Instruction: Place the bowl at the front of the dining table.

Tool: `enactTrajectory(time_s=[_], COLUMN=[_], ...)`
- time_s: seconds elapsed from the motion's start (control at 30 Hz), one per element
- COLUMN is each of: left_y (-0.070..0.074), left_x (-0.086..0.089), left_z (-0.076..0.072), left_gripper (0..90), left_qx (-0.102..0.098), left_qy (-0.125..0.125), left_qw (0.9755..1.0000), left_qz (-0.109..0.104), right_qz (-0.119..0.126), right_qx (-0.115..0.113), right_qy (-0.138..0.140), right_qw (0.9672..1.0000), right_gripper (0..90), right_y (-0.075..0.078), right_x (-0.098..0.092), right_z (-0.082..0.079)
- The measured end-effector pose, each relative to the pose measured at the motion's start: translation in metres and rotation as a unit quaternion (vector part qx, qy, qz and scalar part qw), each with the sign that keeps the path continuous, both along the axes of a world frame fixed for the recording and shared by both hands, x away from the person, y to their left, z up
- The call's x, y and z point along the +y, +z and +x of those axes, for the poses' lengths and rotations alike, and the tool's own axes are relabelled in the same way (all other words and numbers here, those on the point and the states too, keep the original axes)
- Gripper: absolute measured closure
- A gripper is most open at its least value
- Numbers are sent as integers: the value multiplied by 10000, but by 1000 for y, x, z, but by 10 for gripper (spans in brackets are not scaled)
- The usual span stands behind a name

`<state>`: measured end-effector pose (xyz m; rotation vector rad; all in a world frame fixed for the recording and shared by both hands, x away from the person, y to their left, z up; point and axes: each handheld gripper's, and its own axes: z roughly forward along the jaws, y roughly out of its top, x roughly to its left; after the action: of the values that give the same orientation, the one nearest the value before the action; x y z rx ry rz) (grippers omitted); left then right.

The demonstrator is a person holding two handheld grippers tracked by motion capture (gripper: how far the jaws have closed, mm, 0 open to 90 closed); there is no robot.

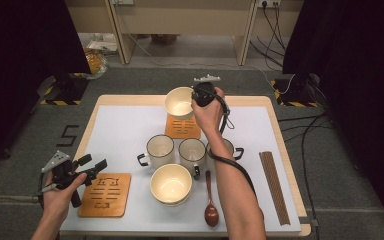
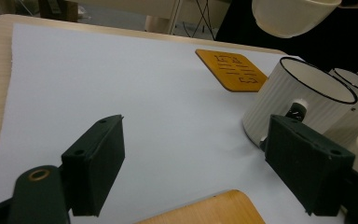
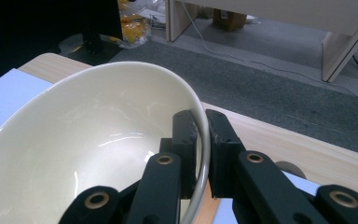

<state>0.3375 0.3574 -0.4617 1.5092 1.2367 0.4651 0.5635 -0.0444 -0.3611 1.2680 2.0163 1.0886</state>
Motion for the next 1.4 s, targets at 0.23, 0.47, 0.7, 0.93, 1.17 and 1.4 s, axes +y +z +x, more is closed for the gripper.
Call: enactTrajectory(time_s=[0.23,0.47,0.7,0.93,1.17,1.4], left_y=[-1,-1,-1,-1,-1,-1], left_x=[0,1,1,1,1,1], left_z=[0,0,0,0,1,1], left_gripper=[192,192,192,192,192,192], left_qx=[9,7,7,12,18,16], left_qy=[2,14,9,23,21,27], left_qw=[10000,10000,10000,10000,10000,10000], left_qz=[2,-16,-10,-13,-7,-10], right_qz=[0,-14,-42,-60,-57,-60], right_qx=[43,113,142,169,217,250], right_qy=[-27,-35,-66,-82,-112,-157], right_qw=[10000,9999,9999,9998,9997,9995], right_gripper=[832,832,832,832,832,832], right_y=[-2,-6,-9,-13,-16,-20], right_x=[1,2,2,3,3,3], right_z=[3,6,8,12,14,17])
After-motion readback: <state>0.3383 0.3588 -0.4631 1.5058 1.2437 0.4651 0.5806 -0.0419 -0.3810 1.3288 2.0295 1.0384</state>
